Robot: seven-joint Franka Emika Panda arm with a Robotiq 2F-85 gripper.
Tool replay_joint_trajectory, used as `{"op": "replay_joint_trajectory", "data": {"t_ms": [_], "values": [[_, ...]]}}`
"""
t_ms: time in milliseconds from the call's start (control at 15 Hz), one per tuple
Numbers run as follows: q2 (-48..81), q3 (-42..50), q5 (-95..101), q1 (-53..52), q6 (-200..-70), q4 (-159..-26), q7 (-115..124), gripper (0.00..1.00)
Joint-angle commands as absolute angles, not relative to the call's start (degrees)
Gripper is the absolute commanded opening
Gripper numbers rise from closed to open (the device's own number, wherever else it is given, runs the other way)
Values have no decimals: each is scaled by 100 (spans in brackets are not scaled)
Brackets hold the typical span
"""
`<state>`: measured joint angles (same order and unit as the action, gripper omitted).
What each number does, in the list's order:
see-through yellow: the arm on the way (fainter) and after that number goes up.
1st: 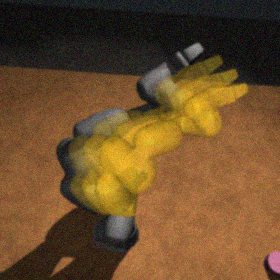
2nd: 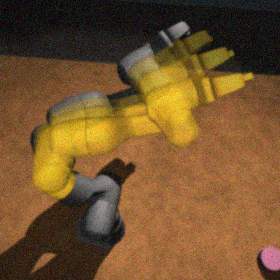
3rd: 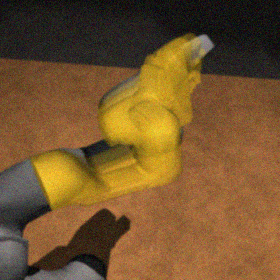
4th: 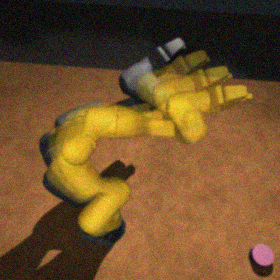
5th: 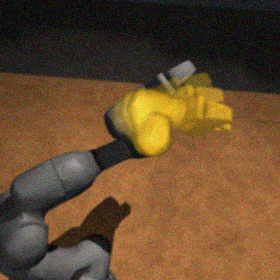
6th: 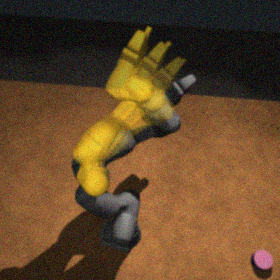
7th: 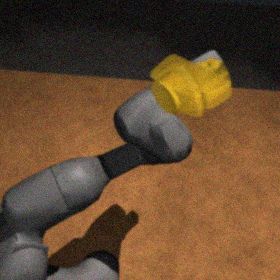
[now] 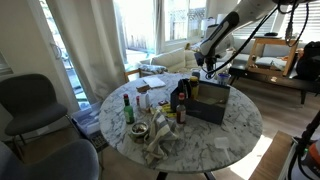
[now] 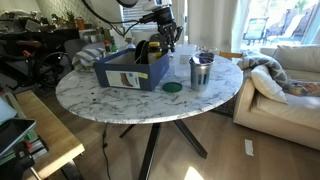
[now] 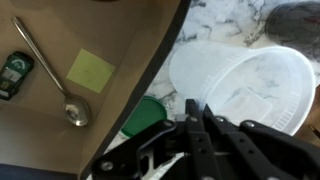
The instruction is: Pour the car out of the clear cup and into the box
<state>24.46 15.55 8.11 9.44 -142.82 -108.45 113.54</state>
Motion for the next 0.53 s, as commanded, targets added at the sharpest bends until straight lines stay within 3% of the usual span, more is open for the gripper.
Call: {"op": "replay_joint_trajectory", "data": {"t_ms": [0, 467], "values": [[2504, 1678, 763, 826, -14387, -10893, 11320, 30], [2016, 1848, 871, 763, -14493, -10818, 11210, 82]]}}
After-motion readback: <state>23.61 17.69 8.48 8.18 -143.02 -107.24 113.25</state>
